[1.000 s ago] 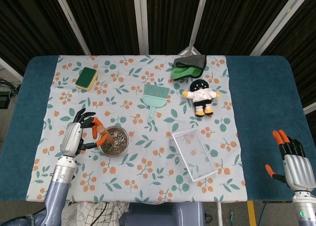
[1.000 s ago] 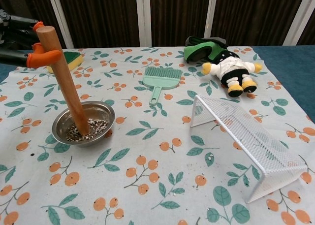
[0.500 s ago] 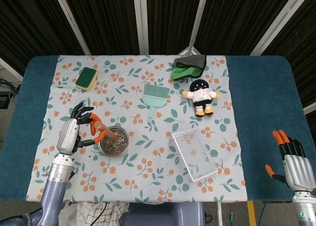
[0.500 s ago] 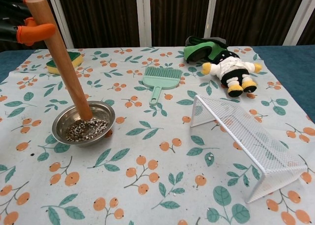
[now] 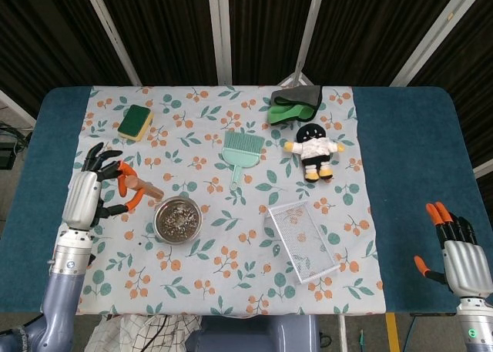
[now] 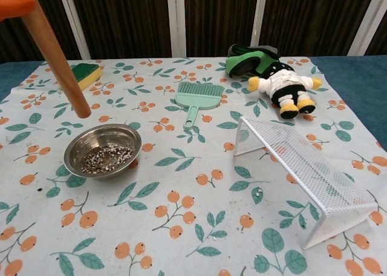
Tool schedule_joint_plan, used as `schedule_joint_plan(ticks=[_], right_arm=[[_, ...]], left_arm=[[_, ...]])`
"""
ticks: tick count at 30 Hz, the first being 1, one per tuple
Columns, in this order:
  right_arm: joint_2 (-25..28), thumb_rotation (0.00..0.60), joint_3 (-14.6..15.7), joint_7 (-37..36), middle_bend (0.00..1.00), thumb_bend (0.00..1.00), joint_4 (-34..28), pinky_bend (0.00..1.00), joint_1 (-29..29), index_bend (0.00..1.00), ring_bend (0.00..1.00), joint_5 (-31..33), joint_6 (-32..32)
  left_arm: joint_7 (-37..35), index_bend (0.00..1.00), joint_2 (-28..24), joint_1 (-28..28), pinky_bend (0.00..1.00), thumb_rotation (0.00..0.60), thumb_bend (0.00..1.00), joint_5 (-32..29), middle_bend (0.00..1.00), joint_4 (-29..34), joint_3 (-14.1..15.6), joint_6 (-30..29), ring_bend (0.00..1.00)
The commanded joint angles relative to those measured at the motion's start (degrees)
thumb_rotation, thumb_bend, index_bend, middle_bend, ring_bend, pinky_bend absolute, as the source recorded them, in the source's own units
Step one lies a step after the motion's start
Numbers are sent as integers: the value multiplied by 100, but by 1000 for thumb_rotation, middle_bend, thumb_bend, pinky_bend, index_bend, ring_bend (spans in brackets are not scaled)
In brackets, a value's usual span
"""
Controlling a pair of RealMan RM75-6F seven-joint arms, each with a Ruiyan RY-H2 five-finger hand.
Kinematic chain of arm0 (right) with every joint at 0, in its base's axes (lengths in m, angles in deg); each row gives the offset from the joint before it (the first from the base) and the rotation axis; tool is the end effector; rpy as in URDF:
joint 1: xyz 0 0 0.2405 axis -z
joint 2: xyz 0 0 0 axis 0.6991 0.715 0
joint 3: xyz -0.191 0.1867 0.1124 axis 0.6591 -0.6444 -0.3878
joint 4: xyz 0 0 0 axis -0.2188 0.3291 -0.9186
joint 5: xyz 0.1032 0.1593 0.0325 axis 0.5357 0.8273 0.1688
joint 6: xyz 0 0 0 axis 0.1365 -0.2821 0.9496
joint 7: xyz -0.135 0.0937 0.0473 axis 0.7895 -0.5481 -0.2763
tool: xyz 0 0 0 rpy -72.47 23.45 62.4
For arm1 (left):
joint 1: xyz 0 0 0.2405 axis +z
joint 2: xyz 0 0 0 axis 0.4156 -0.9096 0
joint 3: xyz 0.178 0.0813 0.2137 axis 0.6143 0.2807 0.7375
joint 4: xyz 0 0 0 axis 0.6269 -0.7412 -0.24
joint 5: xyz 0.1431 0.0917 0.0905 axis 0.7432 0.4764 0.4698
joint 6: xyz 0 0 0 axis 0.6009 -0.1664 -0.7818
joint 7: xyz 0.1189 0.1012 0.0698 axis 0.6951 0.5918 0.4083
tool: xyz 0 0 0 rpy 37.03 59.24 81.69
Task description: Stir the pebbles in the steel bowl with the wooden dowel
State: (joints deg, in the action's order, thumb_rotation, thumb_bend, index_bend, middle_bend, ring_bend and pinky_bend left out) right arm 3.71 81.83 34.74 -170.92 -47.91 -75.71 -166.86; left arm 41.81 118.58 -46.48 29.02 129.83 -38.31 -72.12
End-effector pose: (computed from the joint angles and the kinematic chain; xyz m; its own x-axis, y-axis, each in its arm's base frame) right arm -0.3459 -0.2019 0.1850 0.3708 -0.0713 0.9260 -0.9228 0.0841 0.3760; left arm -0.1838 0.3140 0.1428 -0.1239 -0.0685 0.9899 0.9671 -0.2315 0.1050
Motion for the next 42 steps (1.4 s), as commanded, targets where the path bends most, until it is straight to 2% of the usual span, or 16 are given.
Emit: schedule_joint_plan(ticks=[1,11,20,26,31,37,39,42], right_arm=[[-1,600,2,5,0,310,-2,0,1,0,0,4,2],[-5,600,2,58,0,310,-45,0,-6,0,0,54,41],[8,600,-1,69,0,310,-63,0,-6,0,0,76,53],[12,600,4,110,0,309,-85,0,-19,0,0,81,78],[10,600,3,141,0,310,-102,0,-19,0,0,89,76],[18,600,-2,140,0,310,-107,0,-18,0,0,100,74],[20,600,1,132,0,310,-101,0,-14,0,0,100,72],[22,600,5,112,0,310,-95,0,-9,0,0,99,72]], left_arm=[[-113,663,-222,99,23,600,773,-86,745,-248,-23,11,220],[-527,663,-682,241,23,600,773,-274,745,-1509,-44,159,220],[-643,663,-709,327,24,600,773,-142,745,-2579,187,208,220],[-789,663,-533,368,24,600,773,-73,743,-3106,376,286,220],[-792,663,-371,364,24,600,773,-8,739,-3299,535,394,220],[-507,658,-188,302,23,600,770,30,722,-3238,739,630,220],[-443,642,-140,278,23,600,756,56,692,-3184,741,615,220],[-418,593,-112,239,22,600,677,83,609,-3038,700,572,216]])
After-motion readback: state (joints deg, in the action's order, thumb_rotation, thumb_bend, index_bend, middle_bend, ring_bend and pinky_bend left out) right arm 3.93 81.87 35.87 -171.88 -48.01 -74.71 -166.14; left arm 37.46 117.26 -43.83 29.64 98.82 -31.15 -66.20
